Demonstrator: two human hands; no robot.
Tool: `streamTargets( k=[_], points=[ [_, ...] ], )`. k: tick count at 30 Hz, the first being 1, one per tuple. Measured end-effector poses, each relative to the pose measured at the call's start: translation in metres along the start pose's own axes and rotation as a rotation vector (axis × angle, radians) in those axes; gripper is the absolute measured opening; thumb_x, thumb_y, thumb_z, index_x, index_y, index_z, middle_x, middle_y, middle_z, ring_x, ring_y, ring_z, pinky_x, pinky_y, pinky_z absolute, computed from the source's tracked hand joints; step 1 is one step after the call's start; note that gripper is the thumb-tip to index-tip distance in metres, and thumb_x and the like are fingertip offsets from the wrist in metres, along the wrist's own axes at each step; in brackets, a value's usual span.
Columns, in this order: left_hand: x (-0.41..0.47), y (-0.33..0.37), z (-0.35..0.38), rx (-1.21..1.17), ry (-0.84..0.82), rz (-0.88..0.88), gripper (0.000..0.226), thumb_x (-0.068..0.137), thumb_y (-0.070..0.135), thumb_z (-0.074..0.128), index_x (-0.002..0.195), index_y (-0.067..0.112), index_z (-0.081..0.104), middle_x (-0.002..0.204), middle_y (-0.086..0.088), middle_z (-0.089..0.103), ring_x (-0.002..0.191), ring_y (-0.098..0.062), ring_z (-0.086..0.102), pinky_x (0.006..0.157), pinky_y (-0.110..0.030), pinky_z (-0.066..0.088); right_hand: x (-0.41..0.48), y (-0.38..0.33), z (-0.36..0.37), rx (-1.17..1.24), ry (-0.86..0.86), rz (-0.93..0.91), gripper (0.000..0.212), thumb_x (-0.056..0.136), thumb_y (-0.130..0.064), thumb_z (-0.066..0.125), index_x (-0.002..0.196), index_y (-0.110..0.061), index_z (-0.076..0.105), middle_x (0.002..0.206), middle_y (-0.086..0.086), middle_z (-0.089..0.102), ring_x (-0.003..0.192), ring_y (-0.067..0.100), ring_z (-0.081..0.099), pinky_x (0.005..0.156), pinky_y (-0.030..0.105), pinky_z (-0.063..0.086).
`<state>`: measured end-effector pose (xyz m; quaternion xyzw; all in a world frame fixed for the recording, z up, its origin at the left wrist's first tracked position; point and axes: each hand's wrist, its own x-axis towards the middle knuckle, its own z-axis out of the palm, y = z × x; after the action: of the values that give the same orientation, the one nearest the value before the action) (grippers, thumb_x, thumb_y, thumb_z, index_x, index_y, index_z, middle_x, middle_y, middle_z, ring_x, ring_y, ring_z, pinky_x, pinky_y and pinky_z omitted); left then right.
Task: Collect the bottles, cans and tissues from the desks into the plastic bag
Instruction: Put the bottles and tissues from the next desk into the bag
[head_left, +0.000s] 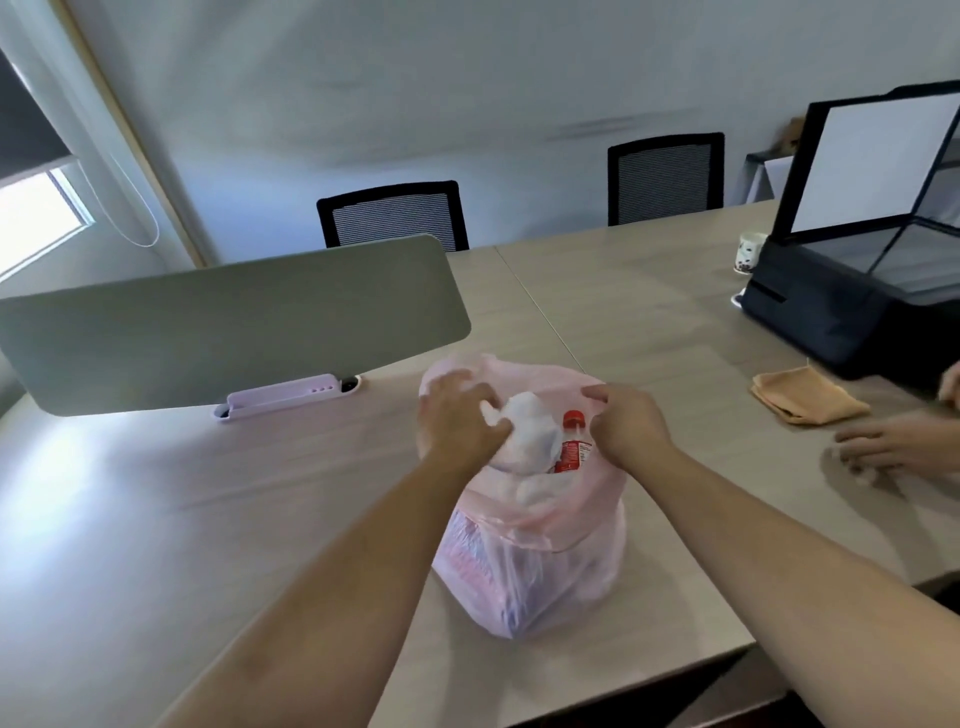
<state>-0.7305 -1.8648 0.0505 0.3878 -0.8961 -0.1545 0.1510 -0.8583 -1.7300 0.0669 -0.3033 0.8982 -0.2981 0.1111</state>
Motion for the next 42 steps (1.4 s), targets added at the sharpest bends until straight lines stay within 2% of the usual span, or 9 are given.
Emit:
streamTargets(
  k=[3, 6, 9, 11, 13, 15, 22, 33, 42],
  points=[
    [0.004, -0.030, 0.004, 0.062, -0.167, -0.303, 0.053, 0.073, 0.056, 0.063, 0.123, 0.045, 0.051, 0.159, -0.009, 0.010, 0.146, -0.031, 0.007, 0.119, -0.045, 0.007, 0.000, 0.002, 0.002, 0.034, 0.039, 0.013, 0.042, 0.089, -0.003, 0.048, 0.127, -0.016, 0.060, 0.138, 0.004, 0.054, 0.124, 0.023, 0.052, 0.101, 0.026, 0.039],
    [-0.003, -0.042, 0.008, -0.135, -0.465, -0.385, 0.058, 0.086, 0.028, 0.060, 0.141, 0.026, 0.043, 0.152, -0.007, 0.032, 0.138, -0.030, 0.034, 0.114, -0.037, 0.031, -0.003, 0.000, 0.007, 0.074, 0.106, -0.039, 0.039, 0.088, 0.003, 0.046, 0.118, -0.010, 0.066, 0.127, 0.006, 0.063, 0.117, 0.024, 0.057, 0.097, 0.024, 0.041],
    [-0.009, -0.047, -0.005, -0.167, -0.317, -0.345, 0.052, 0.089, 0.003, 0.045, 0.141, 0.012, 0.043, 0.147, -0.008, 0.041, 0.131, -0.028, 0.043, 0.104, -0.032, 0.041, -0.005, -0.010, 0.003, 0.104, 0.248, -0.044, 0.034, 0.080, 0.008, 0.046, 0.067, -0.020, 0.060, 0.072, 0.000, 0.059, 0.081, 0.028, 0.053, 0.064, 0.022, 0.031],
    [-0.008, -0.057, -0.027, -0.131, -0.134, -0.365, 0.050, 0.090, 0.005, 0.045, 0.139, 0.012, 0.043, 0.145, -0.010, 0.043, 0.130, -0.030, 0.043, 0.103, -0.032, 0.038, -0.006, -0.021, -0.010, 0.181, 0.387, -0.038, 0.037, 0.079, 0.010, 0.041, 0.058, -0.020, 0.047, 0.069, 0.004, 0.050, 0.075, 0.026, 0.047, 0.058, 0.025, 0.023],
    [-0.005, -0.074, -0.055, -0.104, 0.021, -0.405, 0.043, 0.088, 0.005, 0.047, 0.131, 0.010, 0.049, 0.136, -0.014, 0.051, 0.124, -0.034, 0.049, 0.098, -0.035, 0.040, -0.006, -0.032, -0.021, 0.248, 0.477, -0.045, 0.034, 0.082, 0.009, 0.041, 0.088, -0.010, 0.069, 0.094, 0.018, 0.064, 0.091, 0.034, 0.057, 0.070, 0.028, 0.032],
    [-0.008, -0.090, -0.083, -0.102, 0.127, -0.436, 0.035, 0.085, 0.002, 0.047, 0.119, 0.007, 0.054, 0.124, -0.017, 0.058, 0.113, -0.038, 0.054, 0.090, -0.038, 0.044, -0.004, -0.045, -0.024, 0.269, 0.448, -0.021, 0.040, 0.086, 0.005, 0.042, 0.119, -0.005, 0.063, 0.119, 0.018, 0.062, 0.110, 0.033, 0.057, 0.086, 0.026, 0.037],
    [-0.044, -0.144, -0.148, -0.113, 0.298, -0.447, 0.061, 0.085, 0.000, 0.051, 0.143, 0.003, 0.034, 0.153, -0.010, 0.031, 0.131, -0.035, 0.041, 0.104, -0.036, 0.035, -0.013, -0.122, 0.017, 0.211, 0.181, -0.190, 0.054, 0.087, -0.001, 0.043, 0.140, -0.013, 0.039, 0.138, 0.006, 0.048, 0.120, 0.031, 0.049, 0.099, 0.031, 0.039],
    [-0.151, -0.211, -0.153, 0.073, -0.227, -0.286, 0.082, 0.087, 0.016, 0.064, 0.150, 0.009, 0.011, 0.157, -0.010, 0.015, 0.143, -0.029, 0.021, 0.107, -0.023, 0.025, -0.080, -0.147, 0.112, -0.029, -0.164, -0.451, 0.070, 0.085, 0.000, 0.046, 0.150, -0.011, 0.021, 0.158, 0.002, 0.019, 0.134, 0.031, 0.040, 0.108, 0.037, 0.033],
    [-0.194, -0.251, -0.142, 0.044, -0.337, -0.614, 0.107, 0.084, 0.020, 0.064, 0.140, -0.014, -0.021, 0.154, -0.028, -0.013, 0.147, -0.032, -0.002, 0.120, -0.029, 0.008, -0.088, -0.175, 0.139, -0.096, -0.370, -0.429, 0.088, 0.086, 0.002, 0.049, 0.152, -0.025, -0.003, 0.159, -0.008, -0.001, 0.132, 0.031, 0.038, 0.106, 0.037, 0.036]
  ],
)
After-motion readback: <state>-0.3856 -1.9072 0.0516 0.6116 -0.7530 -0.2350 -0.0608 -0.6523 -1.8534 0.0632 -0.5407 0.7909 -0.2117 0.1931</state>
